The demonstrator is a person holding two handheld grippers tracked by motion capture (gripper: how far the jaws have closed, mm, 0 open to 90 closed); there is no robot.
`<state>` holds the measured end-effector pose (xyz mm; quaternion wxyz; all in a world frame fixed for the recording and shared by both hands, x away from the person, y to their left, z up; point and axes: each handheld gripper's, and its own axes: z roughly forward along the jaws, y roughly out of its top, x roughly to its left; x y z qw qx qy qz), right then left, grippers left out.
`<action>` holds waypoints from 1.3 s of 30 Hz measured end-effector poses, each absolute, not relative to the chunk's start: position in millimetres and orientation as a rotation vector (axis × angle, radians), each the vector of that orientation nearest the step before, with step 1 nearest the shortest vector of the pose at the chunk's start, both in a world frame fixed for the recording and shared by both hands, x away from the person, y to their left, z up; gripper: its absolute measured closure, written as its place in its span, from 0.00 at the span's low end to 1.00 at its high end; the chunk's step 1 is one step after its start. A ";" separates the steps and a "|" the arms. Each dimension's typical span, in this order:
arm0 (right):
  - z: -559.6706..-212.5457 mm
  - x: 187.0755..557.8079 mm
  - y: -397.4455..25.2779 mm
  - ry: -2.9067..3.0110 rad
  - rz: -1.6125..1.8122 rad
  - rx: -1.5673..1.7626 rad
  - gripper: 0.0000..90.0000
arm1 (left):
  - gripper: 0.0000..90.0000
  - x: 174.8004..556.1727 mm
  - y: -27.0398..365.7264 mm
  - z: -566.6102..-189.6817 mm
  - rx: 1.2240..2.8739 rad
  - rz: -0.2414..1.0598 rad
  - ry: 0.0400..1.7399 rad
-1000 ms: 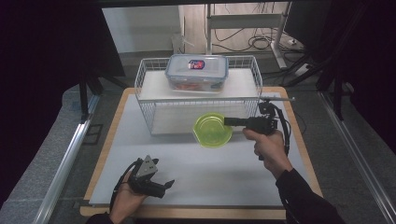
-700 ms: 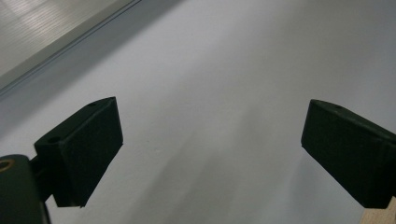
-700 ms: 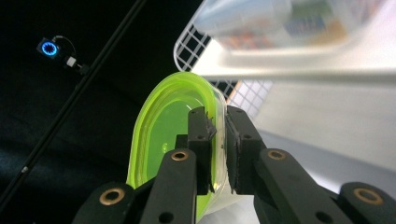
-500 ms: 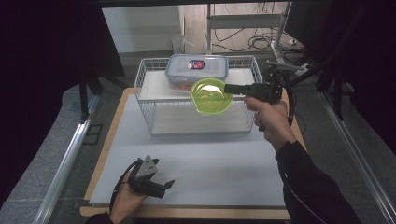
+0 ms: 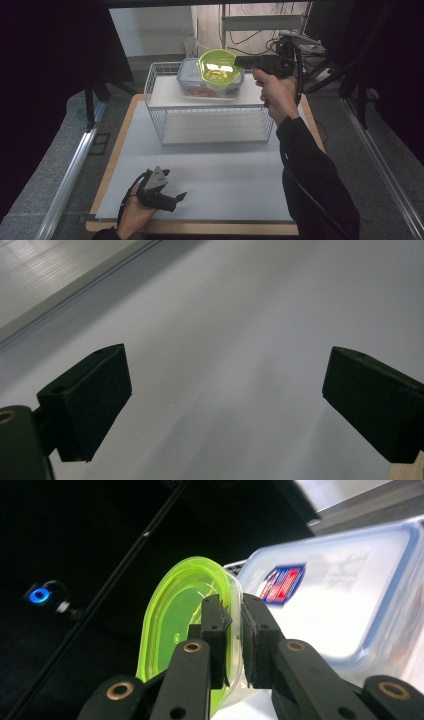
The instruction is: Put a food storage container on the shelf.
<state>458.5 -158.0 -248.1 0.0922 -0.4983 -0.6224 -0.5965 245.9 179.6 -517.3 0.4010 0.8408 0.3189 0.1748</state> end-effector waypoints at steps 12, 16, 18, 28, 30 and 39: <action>-249.2 499.3 -127.3 -1.825 -1.745 -1.678 0.91 | 0.06 245.5 177.7 -516.5 2.118 0.439 0.783; -253.3 509.0 -122.5 -1.796 -1.736 -1.718 0.90 | 0.06 245.6 176.8 -517.0 2.122 0.432 0.776; -254.3 512.4 -121.0 -1.772 -1.734 -1.732 0.90 | 0.06 245.5 176.2 -517.2 2.126 0.431 0.773; -259.6 518.6 -117.2 -1.798 -1.719 -1.718 0.79 | 0.06 245.5 174.1 -517.7 2.135 0.427 0.761; -260.0 519.3 -117.4 -1.817 -1.718 -1.709 0.74 | 0.06 245.5 173.4 -518.2 2.138 0.424 0.760; -255.4 512.1 -129.8 -1.984 -1.768 -1.577 0.41 | 0.06 245.3 173.1 -519.0 2.149 0.421 0.759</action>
